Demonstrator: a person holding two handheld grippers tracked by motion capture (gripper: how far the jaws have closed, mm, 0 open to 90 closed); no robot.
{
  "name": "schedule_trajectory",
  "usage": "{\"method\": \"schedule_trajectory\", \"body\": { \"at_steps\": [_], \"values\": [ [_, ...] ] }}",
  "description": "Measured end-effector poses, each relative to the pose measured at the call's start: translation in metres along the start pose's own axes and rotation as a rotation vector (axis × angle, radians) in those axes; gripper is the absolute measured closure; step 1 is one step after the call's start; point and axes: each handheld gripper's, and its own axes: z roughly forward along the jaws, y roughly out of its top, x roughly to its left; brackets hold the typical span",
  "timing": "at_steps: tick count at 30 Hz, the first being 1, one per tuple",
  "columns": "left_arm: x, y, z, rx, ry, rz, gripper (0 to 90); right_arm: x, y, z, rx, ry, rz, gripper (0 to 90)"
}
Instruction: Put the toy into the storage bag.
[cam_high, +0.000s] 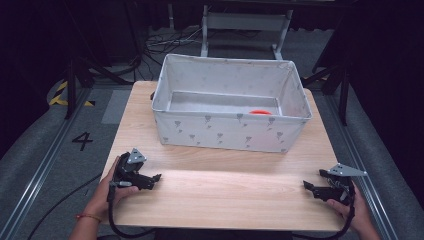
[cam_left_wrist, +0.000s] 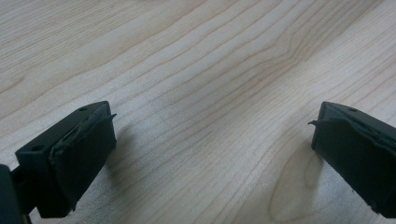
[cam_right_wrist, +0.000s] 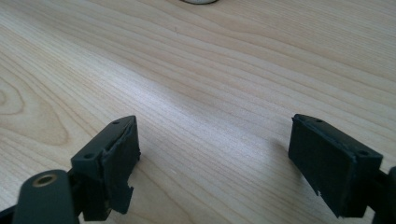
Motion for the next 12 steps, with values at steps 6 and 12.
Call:
{"method": "schedule_trajectory", "body": {
  "at_steps": [6,12],
  "values": [
    [-0.0014,-0.0006,-0.0002,0.003,0.001,-0.016,0.0,0.0000,0.0000,0.0000,0.000,0.000,0.000,16.7],
    [-0.0014,-0.0006,-0.0002,0.002,0.001,-0.016,0.0,0.0000,0.0000,0.0000,0.000,0.000,0.000,16.7]
  ]
}}
